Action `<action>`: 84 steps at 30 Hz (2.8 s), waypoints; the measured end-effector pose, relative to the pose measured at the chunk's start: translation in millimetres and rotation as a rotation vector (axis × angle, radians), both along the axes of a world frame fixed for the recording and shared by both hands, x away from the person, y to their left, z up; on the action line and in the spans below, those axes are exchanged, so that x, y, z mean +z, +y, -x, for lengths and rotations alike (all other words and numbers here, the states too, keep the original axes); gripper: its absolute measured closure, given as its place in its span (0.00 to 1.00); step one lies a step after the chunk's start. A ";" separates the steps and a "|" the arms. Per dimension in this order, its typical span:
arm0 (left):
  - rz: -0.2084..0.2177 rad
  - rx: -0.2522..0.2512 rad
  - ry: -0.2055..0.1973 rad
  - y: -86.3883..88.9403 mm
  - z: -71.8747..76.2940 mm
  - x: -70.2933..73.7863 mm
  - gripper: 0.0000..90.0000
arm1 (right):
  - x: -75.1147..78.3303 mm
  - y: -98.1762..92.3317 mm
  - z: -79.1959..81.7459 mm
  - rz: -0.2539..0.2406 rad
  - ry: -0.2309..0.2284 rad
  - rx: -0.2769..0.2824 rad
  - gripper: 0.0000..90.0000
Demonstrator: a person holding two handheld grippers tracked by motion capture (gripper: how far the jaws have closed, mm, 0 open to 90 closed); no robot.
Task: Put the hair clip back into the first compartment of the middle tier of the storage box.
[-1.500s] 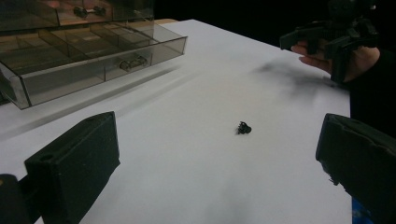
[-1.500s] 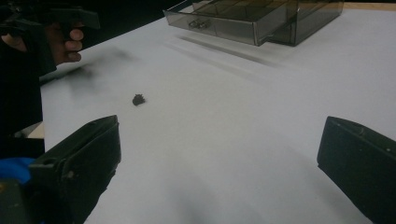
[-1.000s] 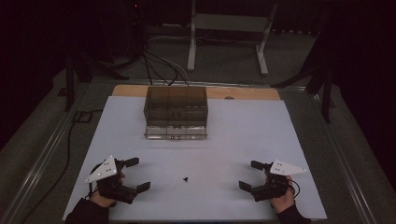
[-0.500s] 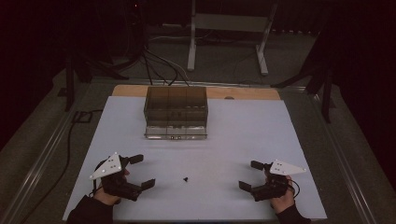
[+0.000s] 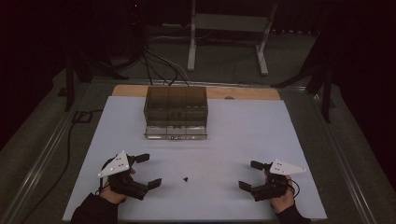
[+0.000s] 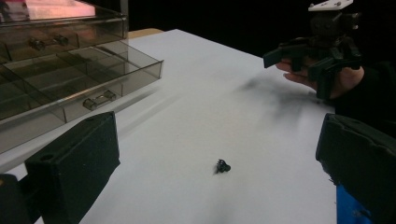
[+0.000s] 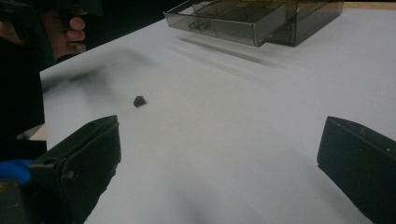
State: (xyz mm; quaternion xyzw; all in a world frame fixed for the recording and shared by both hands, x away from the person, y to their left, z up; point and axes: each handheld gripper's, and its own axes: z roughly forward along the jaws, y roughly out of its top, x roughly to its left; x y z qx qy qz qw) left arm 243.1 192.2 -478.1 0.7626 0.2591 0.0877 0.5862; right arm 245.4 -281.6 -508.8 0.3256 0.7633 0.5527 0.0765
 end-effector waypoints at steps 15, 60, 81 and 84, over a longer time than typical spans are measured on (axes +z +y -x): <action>-0.031 -0.045 0.005 -26.1 -3.2 -2.3 0.01 | 0.3 -0.4 0.2 0.000 -0.002 0.002 0.00; -0.202 -0.098 0.058 -68.2 -9.6 -20.3 0.01 | -1.0 -0.4 -1.1 -0.007 0.015 0.010 0.00; -0.383 -0.124 0.073 -85.1 -8.8 -35.2 0.20 | -0.2 -0.2 -0.2 -0.004 0.013 0.012 0.00; -0.389 -0.118 0.070 -87.5 -9.1 -35.9 0.21 | 0.0 -0.3 -0.4 -0.004 0.011 0.011 0.00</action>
